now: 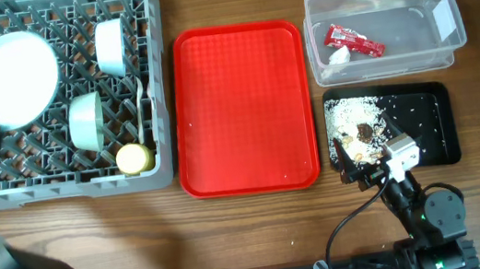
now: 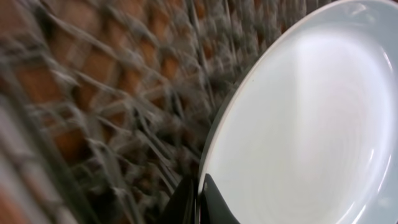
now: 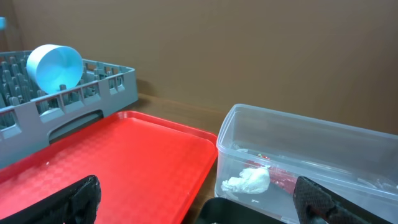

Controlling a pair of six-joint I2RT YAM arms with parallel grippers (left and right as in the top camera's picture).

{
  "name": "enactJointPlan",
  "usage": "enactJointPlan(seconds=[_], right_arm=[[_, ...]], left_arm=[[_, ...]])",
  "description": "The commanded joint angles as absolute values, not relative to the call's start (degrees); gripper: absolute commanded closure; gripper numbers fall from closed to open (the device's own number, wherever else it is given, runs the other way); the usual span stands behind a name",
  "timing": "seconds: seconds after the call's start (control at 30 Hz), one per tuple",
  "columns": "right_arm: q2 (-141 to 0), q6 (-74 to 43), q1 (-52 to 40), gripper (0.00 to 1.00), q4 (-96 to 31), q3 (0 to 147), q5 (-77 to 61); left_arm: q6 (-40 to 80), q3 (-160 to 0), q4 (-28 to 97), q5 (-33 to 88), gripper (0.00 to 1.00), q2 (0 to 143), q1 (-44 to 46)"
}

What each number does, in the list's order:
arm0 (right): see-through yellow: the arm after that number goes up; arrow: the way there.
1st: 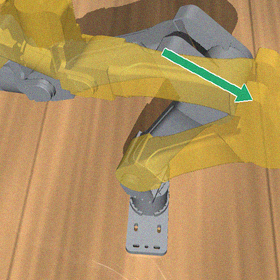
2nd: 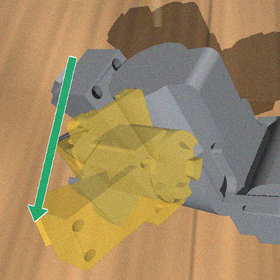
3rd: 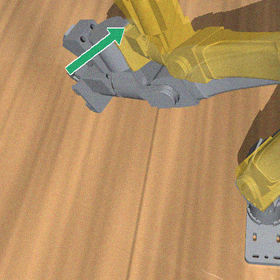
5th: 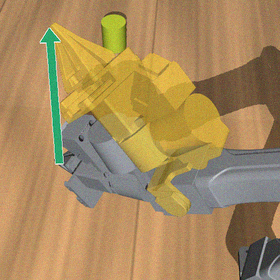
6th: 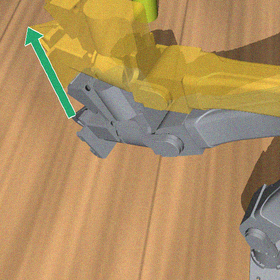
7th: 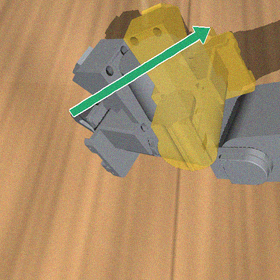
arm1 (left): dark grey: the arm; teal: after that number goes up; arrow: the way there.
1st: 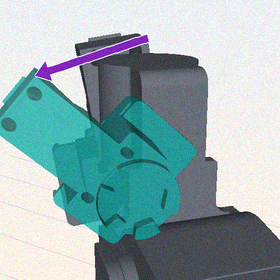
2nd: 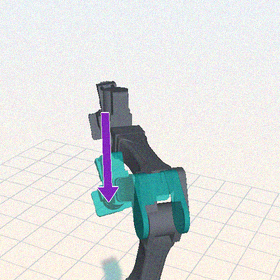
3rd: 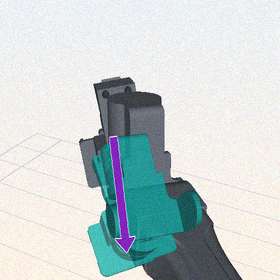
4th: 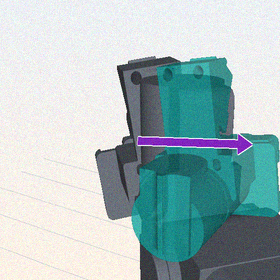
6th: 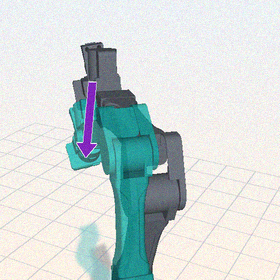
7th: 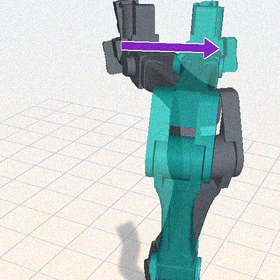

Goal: Sort waste into correct bins and load items into the dishwasher rack

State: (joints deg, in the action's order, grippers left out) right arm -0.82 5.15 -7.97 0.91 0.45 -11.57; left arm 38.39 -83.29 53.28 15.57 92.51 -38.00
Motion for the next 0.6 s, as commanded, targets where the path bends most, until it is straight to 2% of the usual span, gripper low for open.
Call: enactJointPlan(seconds=[0.0,0.17,0.43,0.57], right_arm=[[-0.27,4.36,-7.64,0.00,1.06,0.30,-12.45],[-0.27,4.36,-7.64,0.00,1.06,0.30,-12.47],[-0.27,4.36,-7.64,0.00,1.06,0.30,-12.45],[-0.27,4.36,-7.64,0.00,1.06,0.30,-12.45]], left_arm=[[32.82,-84.33,50.70,-15.62,0.96,89.89,-34.11],[25.06,-84.33,48.16,-23.16,0.96,90.59,-28.75],[17.65,-84.33,47.00,-46.54,0.94,90.83,-17.30],[4.82,-84.33,39.00,-51.07,0.96,90.83,-13.41]])
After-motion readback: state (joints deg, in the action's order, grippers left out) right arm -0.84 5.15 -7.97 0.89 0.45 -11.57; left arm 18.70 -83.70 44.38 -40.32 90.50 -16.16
